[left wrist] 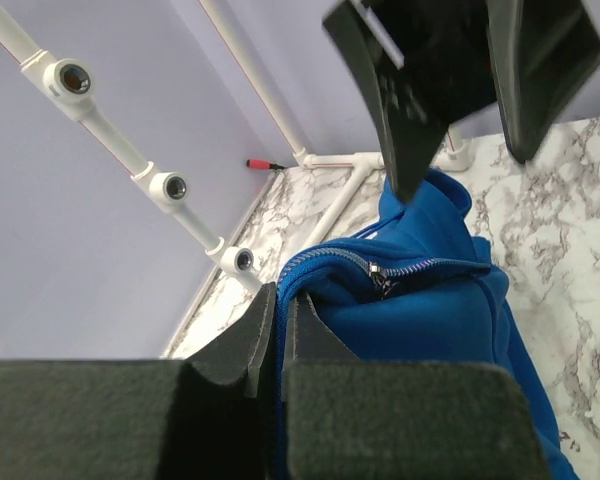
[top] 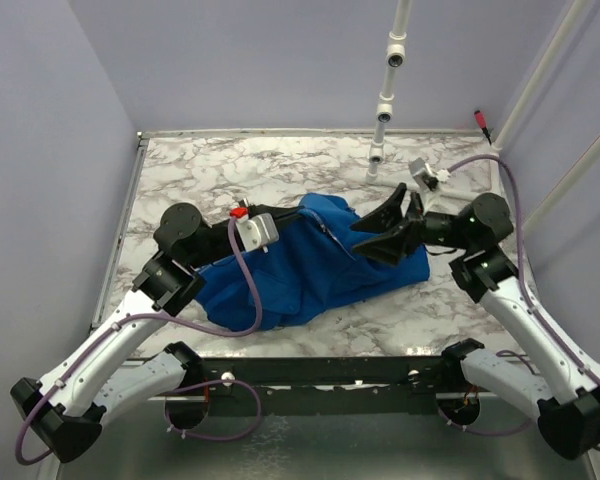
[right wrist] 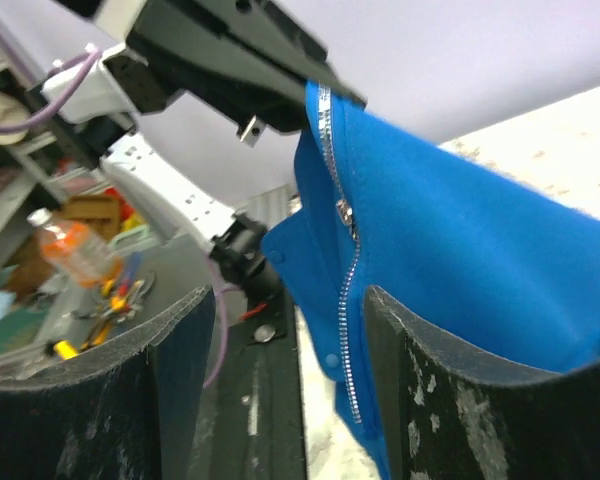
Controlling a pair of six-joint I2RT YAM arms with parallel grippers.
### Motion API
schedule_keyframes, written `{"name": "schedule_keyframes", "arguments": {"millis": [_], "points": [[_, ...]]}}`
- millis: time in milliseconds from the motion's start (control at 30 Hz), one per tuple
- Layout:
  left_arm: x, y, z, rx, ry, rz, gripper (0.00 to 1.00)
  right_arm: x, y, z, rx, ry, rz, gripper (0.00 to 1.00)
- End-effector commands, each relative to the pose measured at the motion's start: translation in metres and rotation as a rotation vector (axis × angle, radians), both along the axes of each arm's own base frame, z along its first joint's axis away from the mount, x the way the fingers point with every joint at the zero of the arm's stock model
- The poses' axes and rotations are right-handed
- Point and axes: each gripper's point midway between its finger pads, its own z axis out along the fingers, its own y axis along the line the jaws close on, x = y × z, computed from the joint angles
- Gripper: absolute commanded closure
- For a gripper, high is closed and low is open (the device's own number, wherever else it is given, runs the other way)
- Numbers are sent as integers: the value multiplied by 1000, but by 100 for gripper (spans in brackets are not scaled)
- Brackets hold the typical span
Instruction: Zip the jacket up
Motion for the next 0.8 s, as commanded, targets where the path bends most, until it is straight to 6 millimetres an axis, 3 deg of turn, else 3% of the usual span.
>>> {"name": "schedule_keyframes", "arguments": {"millis": [0, 133, 233, 300, 333, 367, 400, 633, 767], "points": [[-10, -1, 65, -143, -75, -43, 100, -16, 21, -12, -7, 18, 180, 36], [-10, -6, 95, -198, -83, -72, 100, 12, 31, -32, -59, 62, 128, 36], [-20, -12, 113, -199, -87, -142, 100, 70, 37, -42, -130, 89, -100, 38], [-26, -14, 111, -165, -75, -175, 100, 108, 30, -44, -157, 45, -283, 40], [-26, -15, 107, -149, -65, -178, 100, 117, 26, -41, -163, 10, -335, 35], [-26, -14, 102, -132, -52, -175, 100, 126, 21, -40, -173, -11, -396, 9], [-26, -13, 98, -116, -48, -170, 100, 131, 16, -40, -192, -31, -434, 1], [-29, -7, 69, -9, -60, -155, 100, 148, -40, -67, -296, -36, -774, 0], [-30, -5, 58, 23, -76, -152, 100, 148, -40, -104, -360, -8, -761, 0]]}}
